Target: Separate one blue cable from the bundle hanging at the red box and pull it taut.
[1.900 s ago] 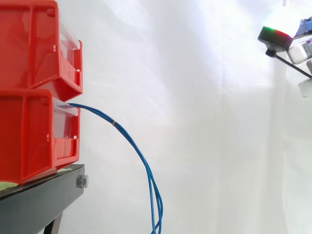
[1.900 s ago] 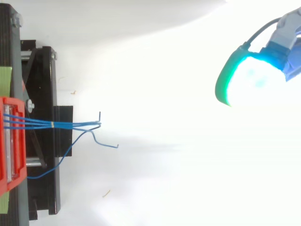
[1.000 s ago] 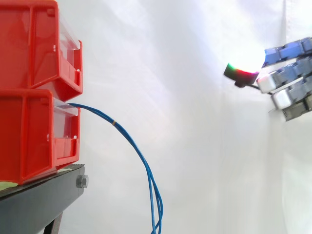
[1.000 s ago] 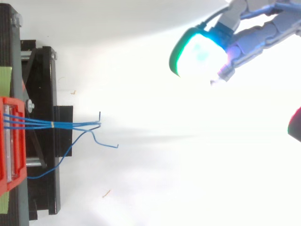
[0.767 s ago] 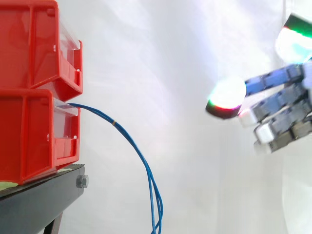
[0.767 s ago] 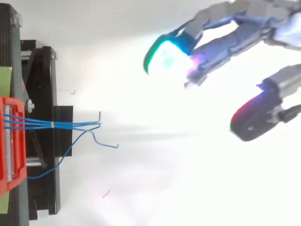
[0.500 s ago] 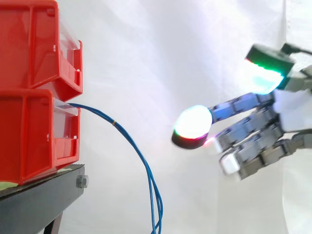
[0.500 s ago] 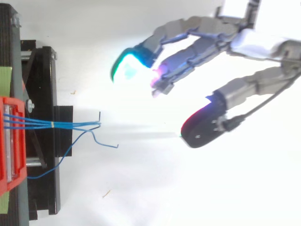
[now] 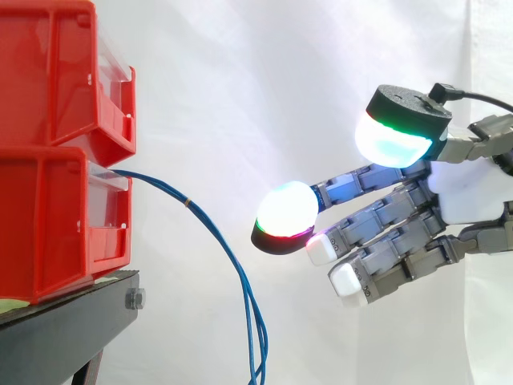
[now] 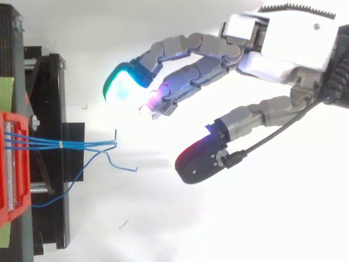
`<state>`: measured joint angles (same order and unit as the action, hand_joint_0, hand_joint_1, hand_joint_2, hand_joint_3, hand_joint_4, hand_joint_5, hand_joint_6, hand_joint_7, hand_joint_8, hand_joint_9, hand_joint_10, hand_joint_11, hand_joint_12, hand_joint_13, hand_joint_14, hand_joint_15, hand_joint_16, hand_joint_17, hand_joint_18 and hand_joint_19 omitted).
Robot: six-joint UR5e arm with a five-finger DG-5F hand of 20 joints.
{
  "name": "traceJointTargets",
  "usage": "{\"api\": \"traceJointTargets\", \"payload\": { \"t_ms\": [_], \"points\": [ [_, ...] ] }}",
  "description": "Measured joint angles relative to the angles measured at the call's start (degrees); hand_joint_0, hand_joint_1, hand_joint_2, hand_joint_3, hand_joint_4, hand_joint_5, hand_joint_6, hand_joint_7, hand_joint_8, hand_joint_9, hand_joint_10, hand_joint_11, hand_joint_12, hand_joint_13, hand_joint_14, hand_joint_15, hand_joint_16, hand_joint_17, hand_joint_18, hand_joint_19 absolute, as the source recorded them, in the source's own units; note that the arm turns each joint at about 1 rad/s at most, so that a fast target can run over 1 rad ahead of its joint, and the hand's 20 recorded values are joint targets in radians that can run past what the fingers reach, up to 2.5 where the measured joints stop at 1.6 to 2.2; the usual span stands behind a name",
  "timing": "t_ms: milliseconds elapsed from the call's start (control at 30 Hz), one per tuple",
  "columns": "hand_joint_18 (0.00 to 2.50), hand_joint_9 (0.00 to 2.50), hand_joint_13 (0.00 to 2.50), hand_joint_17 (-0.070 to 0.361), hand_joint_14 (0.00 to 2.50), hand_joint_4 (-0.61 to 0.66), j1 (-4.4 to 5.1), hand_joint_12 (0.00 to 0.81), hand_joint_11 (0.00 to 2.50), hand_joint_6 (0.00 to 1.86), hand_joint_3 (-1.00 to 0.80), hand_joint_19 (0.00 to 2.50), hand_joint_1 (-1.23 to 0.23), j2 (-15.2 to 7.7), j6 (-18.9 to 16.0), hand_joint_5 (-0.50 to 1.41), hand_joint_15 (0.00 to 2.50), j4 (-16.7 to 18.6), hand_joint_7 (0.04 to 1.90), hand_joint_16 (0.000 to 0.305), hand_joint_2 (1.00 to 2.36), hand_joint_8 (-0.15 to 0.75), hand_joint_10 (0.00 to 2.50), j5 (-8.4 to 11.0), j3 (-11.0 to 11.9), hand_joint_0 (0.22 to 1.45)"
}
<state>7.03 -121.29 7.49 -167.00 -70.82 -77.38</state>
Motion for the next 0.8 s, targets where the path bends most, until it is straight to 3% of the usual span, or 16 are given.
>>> {"api": "traceJointTargets", "payload": {
  "t_ms": [200, 433, 633, 800],
  "points": [
    [0.52, 0.77, 0.73, 0.084, 0.01, 0.17, 0.54, 0.315, 0.27, 0.50, -0.50, 0.31, -0.80, -2.91, -0.07, -0.17, 0.36, 1.30, 0.73, 0.037, 1.00, 0.242, 0.01, 0.34, 1.26, 0.53],
    [0.52, 0.77, 0.73, 0.085, 0.02, 0.18, 1.21, 0.317, 0.27, 0.50, -0.50, 0.31, -0.78, -6.62, -1.16, -0.16, 0.36, 1.03, 0.73, 0.038, 1.00, 0.244, 0.01, -1.01, 6.39, 0.52],
    [0.52, 0.79, 0.73, 0.085, 0.01, 0.19, 1.46, 0.319, 0.27, 0.50, -0.50, 0.32, -0.74, -8.62, -2.11, -0.16, 0.36, 2.28, 0.73, 0.038, 1.00, 0.248, 0.01, -1.71, 7.29, 0.52],
    [0.52, 0.82, 0.73, 0.084, 0.01, 0.19, 1.39, 0.316, 0.27, 0.50, -0.50, 0.32, -0.71, -11.80, -4.64, -0.15, 0.35, 4.64, 0.74, 0.037, 1.00, 0.251, 0.01, -3.24, 8.89, 0.52]
  ]
}}
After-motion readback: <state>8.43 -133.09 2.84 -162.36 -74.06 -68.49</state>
